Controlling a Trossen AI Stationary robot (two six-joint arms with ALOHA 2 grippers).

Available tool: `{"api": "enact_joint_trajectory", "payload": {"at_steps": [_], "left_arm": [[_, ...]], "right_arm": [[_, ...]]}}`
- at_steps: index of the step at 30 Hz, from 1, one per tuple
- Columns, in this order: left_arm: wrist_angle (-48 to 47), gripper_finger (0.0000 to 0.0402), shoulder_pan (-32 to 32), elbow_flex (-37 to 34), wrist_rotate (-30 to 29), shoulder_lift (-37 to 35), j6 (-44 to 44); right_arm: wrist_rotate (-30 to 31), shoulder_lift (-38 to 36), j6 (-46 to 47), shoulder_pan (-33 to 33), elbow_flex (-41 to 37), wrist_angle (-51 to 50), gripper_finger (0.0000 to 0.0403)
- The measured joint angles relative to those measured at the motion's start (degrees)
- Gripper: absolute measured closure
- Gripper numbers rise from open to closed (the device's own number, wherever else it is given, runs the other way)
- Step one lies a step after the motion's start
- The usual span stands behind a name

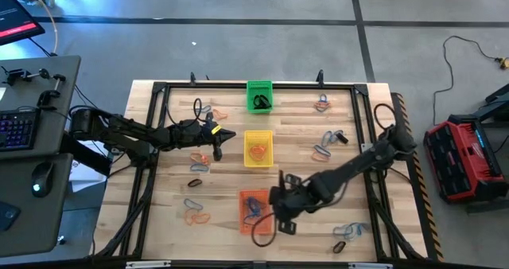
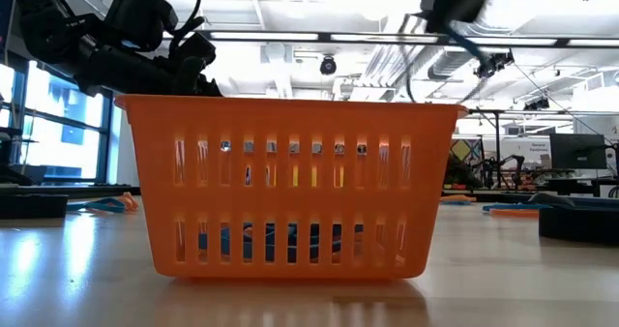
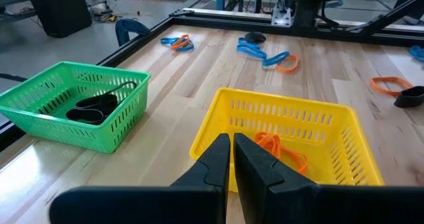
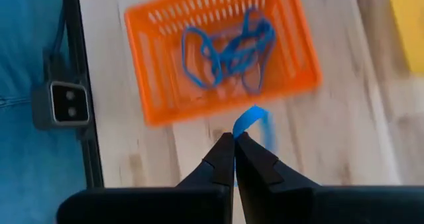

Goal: Sort rubber bands into baskets
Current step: Put the blue rubber band into the orange bin

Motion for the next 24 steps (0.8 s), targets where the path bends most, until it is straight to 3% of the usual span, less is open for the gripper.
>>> {"api": "enact_joint_trajectory", "payload": {"at_steps": [13, 24], "left_arm": [[0.07, 0.039, 0.0, 0.0, -0.02, 0.02, 0.07], [-0.04, 0.039, 0.0, 0.0, -0.02, 0.02, 0.41]], "right_arm": [[-3.68, 15.94, -10.63, -4.6, 22.11, -8.34, 0.0403], [-7.35, 22.43, -12.05, -9.19, 23.08, -6.62, 0.0403]]}}
